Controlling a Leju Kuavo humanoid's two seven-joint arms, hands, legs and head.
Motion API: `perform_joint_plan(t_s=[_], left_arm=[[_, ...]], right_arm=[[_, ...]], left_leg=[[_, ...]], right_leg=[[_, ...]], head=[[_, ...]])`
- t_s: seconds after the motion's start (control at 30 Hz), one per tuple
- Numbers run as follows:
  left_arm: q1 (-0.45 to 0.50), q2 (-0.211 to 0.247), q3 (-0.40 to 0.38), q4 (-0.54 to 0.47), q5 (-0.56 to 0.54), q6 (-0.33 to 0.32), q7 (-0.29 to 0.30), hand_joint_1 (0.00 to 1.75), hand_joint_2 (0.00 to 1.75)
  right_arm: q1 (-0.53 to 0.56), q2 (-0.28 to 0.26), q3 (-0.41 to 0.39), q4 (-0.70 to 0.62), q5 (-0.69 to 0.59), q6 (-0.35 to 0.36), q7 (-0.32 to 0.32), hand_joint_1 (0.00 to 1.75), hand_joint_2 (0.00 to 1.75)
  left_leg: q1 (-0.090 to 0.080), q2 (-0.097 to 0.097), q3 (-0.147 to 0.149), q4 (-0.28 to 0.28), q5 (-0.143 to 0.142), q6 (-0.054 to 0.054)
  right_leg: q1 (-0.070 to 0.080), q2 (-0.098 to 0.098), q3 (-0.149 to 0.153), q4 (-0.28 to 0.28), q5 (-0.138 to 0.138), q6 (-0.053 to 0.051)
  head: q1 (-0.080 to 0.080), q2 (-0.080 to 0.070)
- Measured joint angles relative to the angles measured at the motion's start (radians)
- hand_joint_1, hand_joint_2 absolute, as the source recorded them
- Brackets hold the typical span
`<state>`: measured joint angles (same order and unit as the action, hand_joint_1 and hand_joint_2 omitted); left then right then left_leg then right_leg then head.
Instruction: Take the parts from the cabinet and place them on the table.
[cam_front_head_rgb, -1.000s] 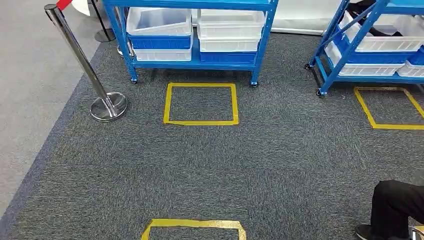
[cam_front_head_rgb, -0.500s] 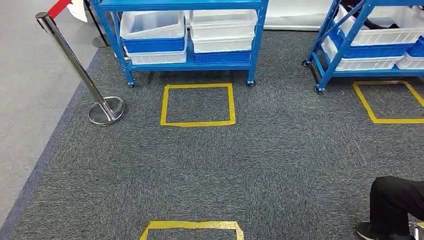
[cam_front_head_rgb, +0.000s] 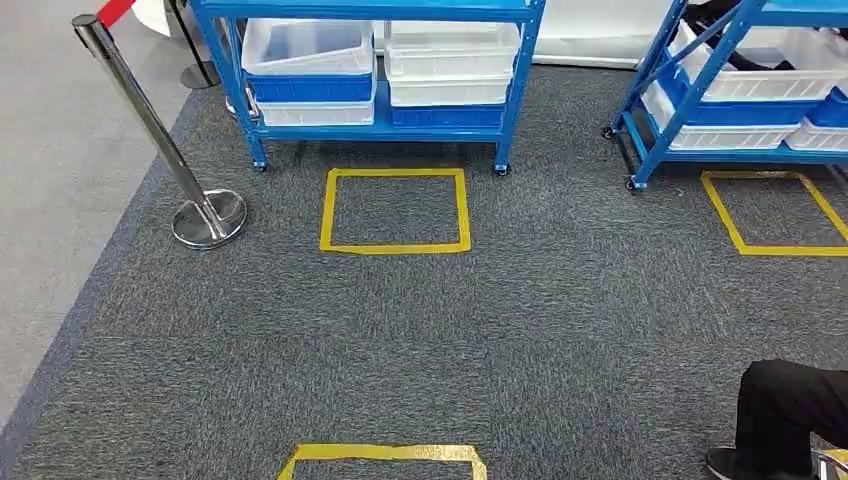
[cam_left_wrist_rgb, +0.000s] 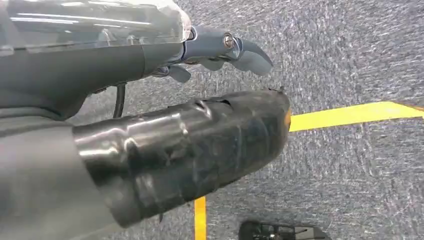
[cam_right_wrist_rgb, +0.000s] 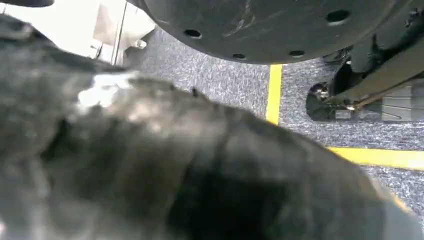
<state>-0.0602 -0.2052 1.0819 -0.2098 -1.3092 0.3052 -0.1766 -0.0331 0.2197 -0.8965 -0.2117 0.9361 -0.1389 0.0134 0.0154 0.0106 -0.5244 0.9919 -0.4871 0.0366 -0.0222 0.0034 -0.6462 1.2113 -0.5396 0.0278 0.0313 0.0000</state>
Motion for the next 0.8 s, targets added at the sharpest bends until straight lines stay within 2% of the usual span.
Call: perform_joint_plan(t_s=[0.03, 0.07, 0.1, 0.2, 0.23, 0.27, 0.3, 0.37, 0.4, 0.43, 0.47, 0.53, 0.57, 0.6, 0.67, 0.73, 0.77, 0.8], left_arm=[[0.000, -0.001, 0.000, 0.000, 0.000, -0.001, 0.000, 0.00, 0.00], [0.001, 0.000, 0.000, 0.000, -0.001, -0.001, 0.000, 0.00, 0.00], [-0.001, 0.000, 0.000, 0.000, -0.002, -0.001, 0.000, 0.00, 0.00], [-0.004, -0.001, 0.000, 0.000, -0.002, -0.001, 0.000, 0.00, 0.00], [-0.006, -0.001, 0.000, 0.000, -0.003, -0.001, 0.000, 0.00, 0.00], [-0.005, 0.000, 0.000, 0.000, -0.003, -0.002, 0.000, 0.00, 0.00], [-0.005, 0.000, 0.000, 0.000, -0.003, -0.002, 0.000, 0.00, 0.00], [-0.004, 0.000, 0.000, 0.000, -0.003, -0.005, 0.000, 0.00, 0.00], [-0.003, -0.001, 0.000, 0.000, -0.003, -0.005, 0.000, 0.00, 0.00], [-0.002, 0.000, 0.000, 0.000, -0.003, -0.005, 0.000, 0.00, 0.00], [-0.001, 0.000, 0.000, 0.000, -0.003, -0.005, 0.000, 0.00, 0.00], [-0.001, 0.000, 0.000, 0.000, -0.002, -0.005, 0.000, 0.00, 0.00], [-0.001, 0.001, 0.000, 0.000, -0.003, -0.005, 0.000, 0.00, 0.00], [0.000, 0.005, 0.000, 0.000, -0.003, -0.005, 0.000, 0.00, 0.00], [-0.004, 0.005, 0.000, 0.000, -0.003, -0.005, 0.000, 0.00, 0.00], [-0.003, 0.005, 0.000, 0.000, -0.003, -0.005, 0.000, 0.00, 0.00], [0.000, 0.005, 0.000, 0.000, -0.004, -0.005, 0.000, 0.00, 0.00], [0.001, 0.005, 0.000, 0.000, -0.005, -0.005, 0.000, 0.00, 0.00]], right_arm=[[0.000, 0.000, 0.000, 0.000, 0.000, 0.000, 0.000, 0.00, 0.00], [0.000, 0.000, 0.000, 0.000, 0.000, 0.000, 0.000, 0.00, 0.00], [0.000, 0.000, 0.000, 0.000, 0.000, 0.000, 0.000, 0.00, 0.00], [-0.001, 0.000, 0.000, 0.000, 0.000, 0.000, 0.000, 0.00, 0.00], [-0.002, 0.000, 0.000, 0.000, 0.000, 0.000, 0.000, 0.00, 0.00], [-0.001, 0.000, 0.000, 0.000, 0.000, 0.000, 0.000, 0.00, 0.00], [-0.001, 0.000, -0.001, 0.000, 0.000, 0.000, 0.000, 0.00, 0.00], [-0.001, 0.000, -0.001, 0.000, 0.000, 0.001, 0.000, 0.00, 0.00], [-0.001, 0.000, -0.001, 0.000, 0.000, 0.002, 0.000, 0.00, 0.00], [-0.001, 0.000, -0.001, 0.000, 0.000, 0.002, 0.000, 0.00, 0.00], [-0.001, 0.000, -0.001, 0.000, 0.000, 0.002, 0.000, 0.00, 0.00], [-0.001, 0.000, -0.001, 0.000, 0.003, 0.002, 0.000, 0.00, 0.00], [0.000, 0.000, -0.001, 0.000, 0.003, 0.002, 0.000, 0.00, 0.00], [0.001, 0.003, -0.001, 0.001, 0.003, 0.002, 0.000, 0.00, 0.00], [-0.003, 0.003, -0.001, 0.001, 0.005, 0.001, 0.000, 0.00, 0.00], [-0.004, 0.004, -0.001, 0.000, 0.007, 0.001, 0.000, 0.00, 0.00], [-0.004, 0.003, -0.001, 0.000, 0.007, 0.001, 0.000, 0.00, 0.00], [-0.003, 0.003, -0.001, 0.000, 0.007, 0.001, 0.001, 0.00, 0.00]], left_leg=[[0.001, -0.001, 0.005, 0.003, -0.006, -0.005], [0.001, -0.001, 0.006, 0.006, -0.011, -0.012], [-0.007, 0.000, 0.001, 0.013, -0.016, -0.020], [-0.003, 0.001, 0.006, 0.007, -0.016, -0.035], [-0.001, 0.000, 0.011, 0.007, -0.021, -0.043], [0.002, -0.002, 0.007, 0.026, -0.034, -0.047], [0.002, -0.002, -0.020, 0.077, -0.067, -0.048], [0.002, -0.002, -0.099, 0.232, -0.137, -0.052], [0.002, -0.002, -0.142, 0.309, -0.158, -0.053], [0.002, -0.002, -0.163, 0.336, -0.150, -0.052], [0.002, -0.002, -0.158, 0.314, -0.120, -0.050], [0.001, -0.002, -0.098, 0.166, -0.020, -0.039], [-0.002, -0.003, -0.062, 0.081, 0.023, -0.029], [-0.008, -0.004, -0.047, 0.044, 0.012, -0.019], [-0.013, -0.004, -0.045, 0.030, 0.009, -0.020], [-0.010, -0.004, -0.039, 0.019, 0.011, -0.012], [0.000, -0.001, -0.026, 0.006, 0.016, -0.007], [0.000, -0.002, -0.019, 0.001, 0.015, 0.000]], right_leg=[[-0.001, -0.002, 0.049, -0.103, 0.053, -0.001], [-0.001, -0.005, 0.078, -0.172, 0.064, -0.004], [0.008, -0.005, 0.084, -0.181, 0.054, -0.007], [0.011, -0.001, 0.080, -0.177, 0.051, -0.023], [0.007, 0.000, 0.085, -0.185, 0.054, -0.033], [0.006, -0.002, 0.091, -0.191, 0.055, -0.040], [0.006, -0.003, 0.092, -0.192, 0.054, -0.048], [0.009, -0.003, 0.092, -0.191, 0.051, -0.053], [0.011, -0.003, 0.093, -0.190, 0.048, -0.056], [0.014, -0.002, 0.094, -0.189, 0.047, -0.058], [0.015, 0.000, 0.098, -0.189, 0.044, -0.058], [0.017, 0.003, 0.111, -0.188, 0.036, -0.056], [0.018, 0.004, 0.117, -0.189, 0.032, -0.054], [0.024, 0.003, 0.116, -0.184, 0.027, -0.048], [0.018, 0.002, 0.109, -0.185, 0.027, -0.036], [0.020, 0.002, 0.116, -0.191, 0.026, -0.025], [0.017, 0.001, 0.120, -0.185, 0.018, -0.020], [0.017, 0.000, 0.103, -0.142, -0.007, -0.015]], head=[[0.000, 0.000], [0.001, 0.000], [0.001, 0.000], [-0.002, 0.000], [-0.001, 0.000], [-0.002, 0.000], [-0.004, 0.000], [-0.004, 0.000], [-0.004, 0.000], [-0.004, 0.000], [-0.004, 0.000], [-0.004, 0.000], [-0.004, 0.000], [-0.002, 0.000], [-0.002, 0.000], [-0.003, 0.000], [-0.003, 0.000], [0.000, 0.000]])
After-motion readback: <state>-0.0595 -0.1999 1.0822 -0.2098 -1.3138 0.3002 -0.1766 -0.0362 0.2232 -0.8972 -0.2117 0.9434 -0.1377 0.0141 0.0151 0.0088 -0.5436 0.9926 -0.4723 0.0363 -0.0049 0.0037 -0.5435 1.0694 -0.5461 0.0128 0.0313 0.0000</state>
